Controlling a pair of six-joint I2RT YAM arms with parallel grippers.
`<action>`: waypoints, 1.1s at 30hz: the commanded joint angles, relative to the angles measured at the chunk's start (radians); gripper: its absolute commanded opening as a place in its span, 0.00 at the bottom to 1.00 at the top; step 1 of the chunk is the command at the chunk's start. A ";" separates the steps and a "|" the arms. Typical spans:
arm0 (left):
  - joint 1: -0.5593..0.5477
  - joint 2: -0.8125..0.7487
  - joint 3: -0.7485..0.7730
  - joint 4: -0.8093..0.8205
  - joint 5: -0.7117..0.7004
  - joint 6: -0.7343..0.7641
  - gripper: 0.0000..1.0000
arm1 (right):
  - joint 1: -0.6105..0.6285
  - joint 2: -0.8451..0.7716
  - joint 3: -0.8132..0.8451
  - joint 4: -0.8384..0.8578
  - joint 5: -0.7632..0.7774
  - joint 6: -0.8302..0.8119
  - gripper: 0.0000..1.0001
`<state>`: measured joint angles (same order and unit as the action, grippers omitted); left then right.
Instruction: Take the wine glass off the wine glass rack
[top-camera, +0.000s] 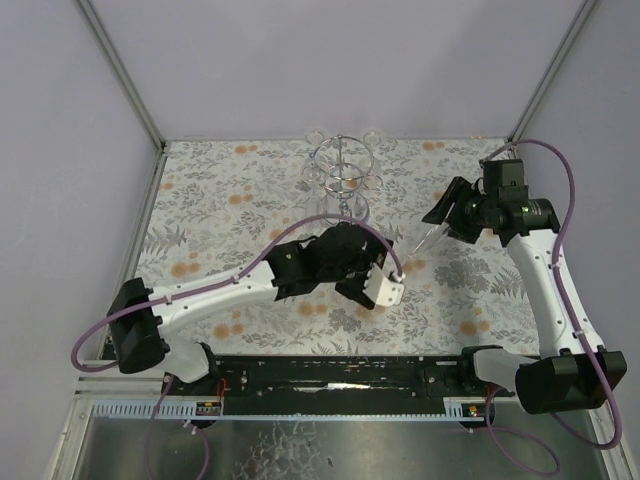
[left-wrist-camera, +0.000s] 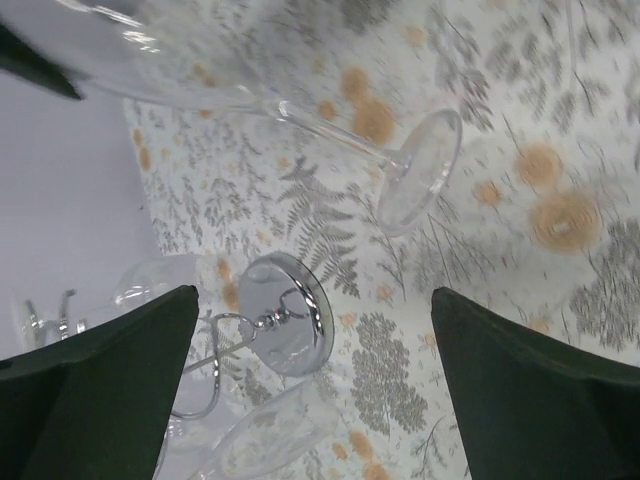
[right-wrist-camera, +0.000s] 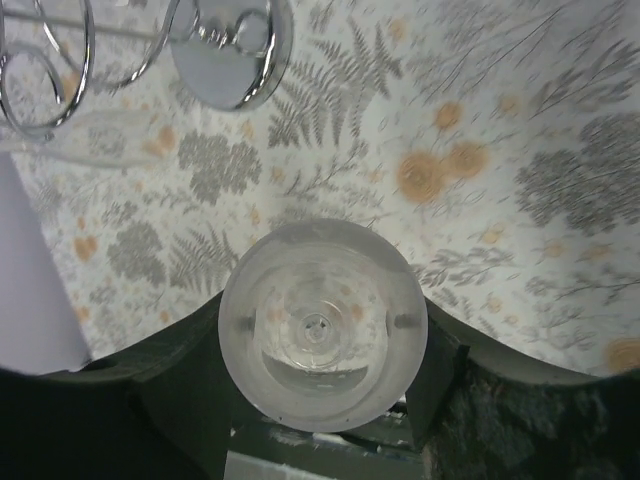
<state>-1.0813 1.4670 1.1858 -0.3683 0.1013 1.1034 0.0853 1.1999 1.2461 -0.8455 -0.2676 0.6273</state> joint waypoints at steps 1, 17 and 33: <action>0.025 0.021 0.159 0.052 -0.001 -0.300 1.00 | 0.000 0.007 0.086 -0.015 0.200 -0.086 0.27; 0.435 0.250 0.800 -0.162 0.420 -1.195 1.00 | 0.019 -0.102 -0.234 0.491 0.464 -0.319 0.32; 0.601 0.180 0.672 -0.126 0.558 -1.353 0.99 | 0.029 -0.168 -0.491 0.890 0.358 -0.526 0.34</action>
<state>-0.5076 1.6840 1.8866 -0.5255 0.6060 -0.1963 0.1020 1.0527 0.7685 -0.1184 0.1253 0.1688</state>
